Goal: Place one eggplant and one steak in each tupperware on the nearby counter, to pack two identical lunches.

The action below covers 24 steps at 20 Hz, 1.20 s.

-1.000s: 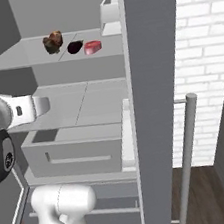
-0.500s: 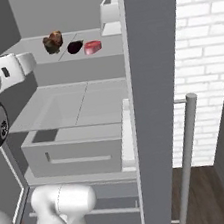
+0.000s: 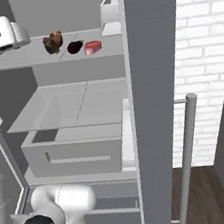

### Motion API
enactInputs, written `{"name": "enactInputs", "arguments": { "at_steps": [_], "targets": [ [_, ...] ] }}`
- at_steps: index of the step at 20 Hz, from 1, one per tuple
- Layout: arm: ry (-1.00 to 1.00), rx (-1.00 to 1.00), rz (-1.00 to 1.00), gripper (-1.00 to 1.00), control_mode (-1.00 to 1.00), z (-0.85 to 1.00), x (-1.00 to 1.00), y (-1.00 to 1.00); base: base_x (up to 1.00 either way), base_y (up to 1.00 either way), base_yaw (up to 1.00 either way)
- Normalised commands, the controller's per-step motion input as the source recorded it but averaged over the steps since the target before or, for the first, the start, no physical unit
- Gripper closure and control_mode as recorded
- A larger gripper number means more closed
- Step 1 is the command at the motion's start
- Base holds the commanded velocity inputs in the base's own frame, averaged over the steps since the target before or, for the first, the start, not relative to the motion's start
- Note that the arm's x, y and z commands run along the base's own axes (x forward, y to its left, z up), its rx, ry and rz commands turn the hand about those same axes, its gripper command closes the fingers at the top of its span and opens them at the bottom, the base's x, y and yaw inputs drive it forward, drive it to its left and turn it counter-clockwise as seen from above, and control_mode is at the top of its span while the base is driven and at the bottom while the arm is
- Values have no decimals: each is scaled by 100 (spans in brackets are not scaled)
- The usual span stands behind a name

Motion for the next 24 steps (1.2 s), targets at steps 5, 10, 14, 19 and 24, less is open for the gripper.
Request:
{"name": "enactInputs", "arguments": {
  "at_steps": [5,10,14,19,24],
  "targets": [
    [0,11,-27,-100,-100,-42,69,1,0,0,0],
    [0,10,-19,-100,-100,-11,65,12,0,0,0],
    [0,3,-7,-100,-100,-21,99,20,0,0,0],
    [10,4,0,-100,-100,-21,100,3,0,0,0],
    [6,1,0,-100,-100,-13,94,9,0,0,0]
  ]
}}
